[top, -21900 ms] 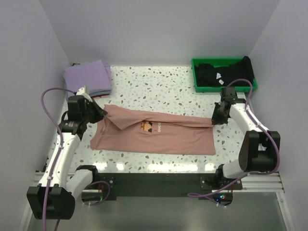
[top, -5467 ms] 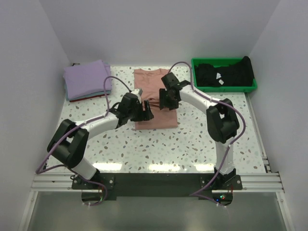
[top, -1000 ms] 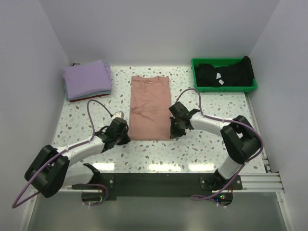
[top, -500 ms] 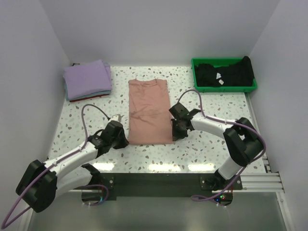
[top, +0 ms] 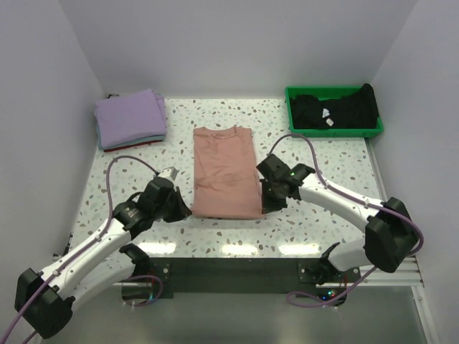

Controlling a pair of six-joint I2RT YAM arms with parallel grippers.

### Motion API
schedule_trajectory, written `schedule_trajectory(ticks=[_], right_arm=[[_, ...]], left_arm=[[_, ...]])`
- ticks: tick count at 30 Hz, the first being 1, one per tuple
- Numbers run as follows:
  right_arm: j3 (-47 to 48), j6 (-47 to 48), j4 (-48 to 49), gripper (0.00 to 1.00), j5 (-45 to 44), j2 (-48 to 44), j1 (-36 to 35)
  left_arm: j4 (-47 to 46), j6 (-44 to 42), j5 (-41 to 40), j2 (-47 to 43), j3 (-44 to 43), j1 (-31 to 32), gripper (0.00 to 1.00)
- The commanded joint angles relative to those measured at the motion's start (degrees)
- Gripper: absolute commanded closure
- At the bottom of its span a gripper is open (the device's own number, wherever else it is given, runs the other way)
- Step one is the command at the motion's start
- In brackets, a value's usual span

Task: Fold and stack the t-shirts
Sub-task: Fold the tshirt

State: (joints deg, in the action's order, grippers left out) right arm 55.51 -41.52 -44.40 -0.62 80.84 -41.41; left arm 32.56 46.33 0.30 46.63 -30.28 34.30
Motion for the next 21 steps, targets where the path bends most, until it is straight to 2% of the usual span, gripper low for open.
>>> schedule_trajectory(ticks=[1, 5, 9, 14, 21], right_arm=[[2.50, -2.16, -8.32, 1.00, -2.80, -3.66, -1.13], [4.08, -4.79, -12.28, 1.00, -3.24, -5.51, -3.32], [6.62, -6.29, -14.92, 1.00, -4.03, -7.97, -4.12], [9.79, -6.91, -14.57, 1.00, -5.17, -7.98, -4.03], [14.80, -5.51, -12.46, 1.00, -8.25, -4.82, -2.98]], left_arm=[[7.17, -0.54, 1.90, -2.33, -3.64, 0.15, 1.00], [10.07, 2.27, 4.80, -5.40, -4.70, 0.41, 1.00], [12.09, 3.68, 4.28, -6.99, -8.20, 0.41, 1.00], [12.36, 4.03, 3.13, -2.96, -11.38, 0.41, 1.00], [6.48, 3.25, 0.23, 0.38, -12.25, 0.41, 1.00]])
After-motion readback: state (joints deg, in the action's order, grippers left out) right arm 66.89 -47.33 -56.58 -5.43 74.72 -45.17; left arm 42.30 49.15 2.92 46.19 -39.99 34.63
